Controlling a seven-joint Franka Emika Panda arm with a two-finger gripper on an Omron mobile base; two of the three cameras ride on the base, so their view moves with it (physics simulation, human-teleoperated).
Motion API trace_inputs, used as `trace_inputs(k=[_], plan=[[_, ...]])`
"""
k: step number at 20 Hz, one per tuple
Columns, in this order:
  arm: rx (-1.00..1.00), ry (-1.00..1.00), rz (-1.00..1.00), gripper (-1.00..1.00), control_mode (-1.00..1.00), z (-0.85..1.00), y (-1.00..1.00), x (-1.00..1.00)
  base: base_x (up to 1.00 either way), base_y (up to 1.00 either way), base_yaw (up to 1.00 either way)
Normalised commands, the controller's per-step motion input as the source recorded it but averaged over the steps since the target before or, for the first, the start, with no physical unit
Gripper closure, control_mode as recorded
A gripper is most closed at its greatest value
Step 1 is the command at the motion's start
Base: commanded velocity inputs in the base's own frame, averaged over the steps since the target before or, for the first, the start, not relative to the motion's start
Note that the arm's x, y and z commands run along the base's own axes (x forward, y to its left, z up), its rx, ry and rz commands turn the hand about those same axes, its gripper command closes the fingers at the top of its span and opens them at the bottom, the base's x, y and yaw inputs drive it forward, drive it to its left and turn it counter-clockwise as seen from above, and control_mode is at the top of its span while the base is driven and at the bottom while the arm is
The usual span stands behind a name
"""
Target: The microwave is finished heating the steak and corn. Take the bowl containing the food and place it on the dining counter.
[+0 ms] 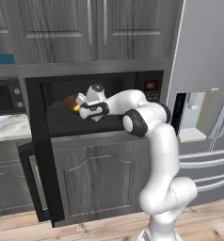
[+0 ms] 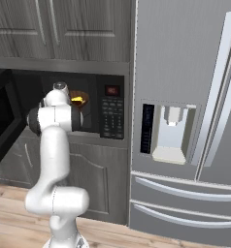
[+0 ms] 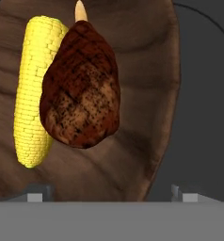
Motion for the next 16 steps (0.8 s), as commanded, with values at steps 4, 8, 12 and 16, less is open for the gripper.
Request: trace_inputs(k=[4,8,12,16], plan=[[0.0,0.04,0.0,-1.0,-1.0,-0.24,0.0,0.13,0.0,0.0,0.0],[0.0,0.0,0.0,1.0,-1.0,-0.03,0.0,0.15,0.0,0.0,0.0],[0.0,0.0,0.0,1.0,-1.0,0.0,0.0,0.24,0.0,0.0,0.0],[0.0,0.0,0.0,1.0,-1.0,0.0,0.0,0.09,0.0,0.0,0.0]])
